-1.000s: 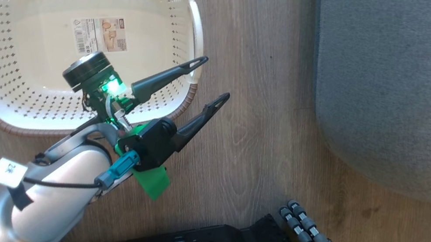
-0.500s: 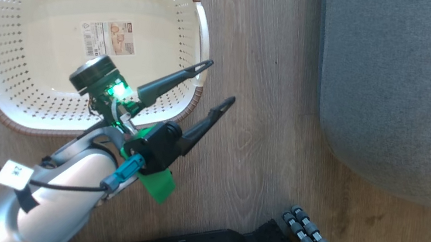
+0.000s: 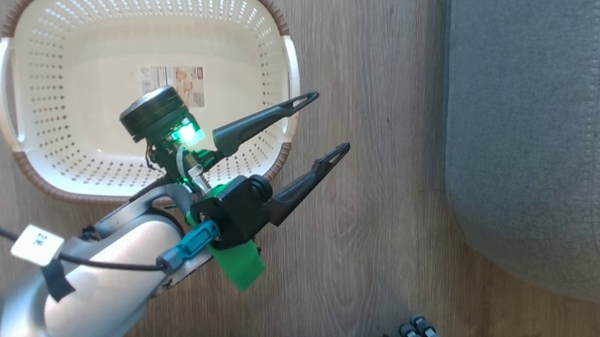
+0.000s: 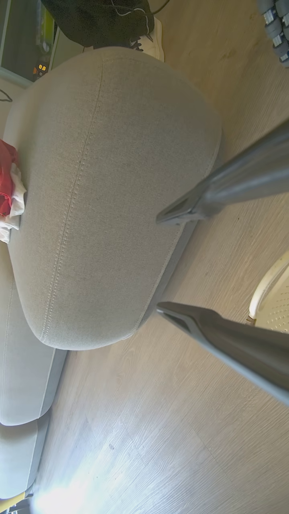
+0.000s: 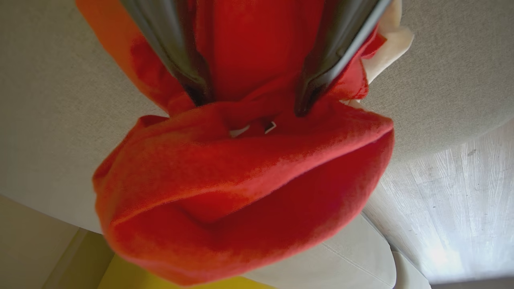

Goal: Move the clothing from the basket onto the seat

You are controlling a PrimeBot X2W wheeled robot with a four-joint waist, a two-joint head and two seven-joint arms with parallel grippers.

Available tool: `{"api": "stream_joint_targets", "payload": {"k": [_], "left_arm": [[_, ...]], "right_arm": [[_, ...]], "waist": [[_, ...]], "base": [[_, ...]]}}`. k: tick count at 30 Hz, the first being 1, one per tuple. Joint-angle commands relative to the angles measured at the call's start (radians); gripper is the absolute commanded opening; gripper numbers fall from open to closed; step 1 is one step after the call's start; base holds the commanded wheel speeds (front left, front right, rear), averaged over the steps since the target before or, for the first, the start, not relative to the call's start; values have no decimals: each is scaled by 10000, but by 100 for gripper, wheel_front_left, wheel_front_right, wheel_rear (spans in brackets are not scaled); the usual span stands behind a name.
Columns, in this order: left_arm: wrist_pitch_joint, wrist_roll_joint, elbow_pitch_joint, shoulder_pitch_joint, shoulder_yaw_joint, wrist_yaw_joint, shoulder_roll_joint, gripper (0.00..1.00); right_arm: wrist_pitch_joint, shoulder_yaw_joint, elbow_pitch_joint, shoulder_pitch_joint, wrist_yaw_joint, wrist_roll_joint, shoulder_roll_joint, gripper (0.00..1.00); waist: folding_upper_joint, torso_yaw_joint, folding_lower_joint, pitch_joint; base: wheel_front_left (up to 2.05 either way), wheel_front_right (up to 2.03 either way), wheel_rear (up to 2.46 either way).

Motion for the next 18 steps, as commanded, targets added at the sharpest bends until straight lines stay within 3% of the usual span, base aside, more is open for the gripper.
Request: {"api": "stream_joint_targets", "payload": {"k": [1,18], "left_arm": [[-44,-61,-246,216,174,39,-82,100],[-44,-195,15,871,548,55,-841,100]], "right_arm": [[-78,64,-233,344,-4,-107,-427,100],[-92,1292,-1360,1465,-4,-304,-347,100]], "waist": [[-1,83,0,-336],[-1,181,0,-2439]], "base": [[0,0,0],[0,0,0]]}}
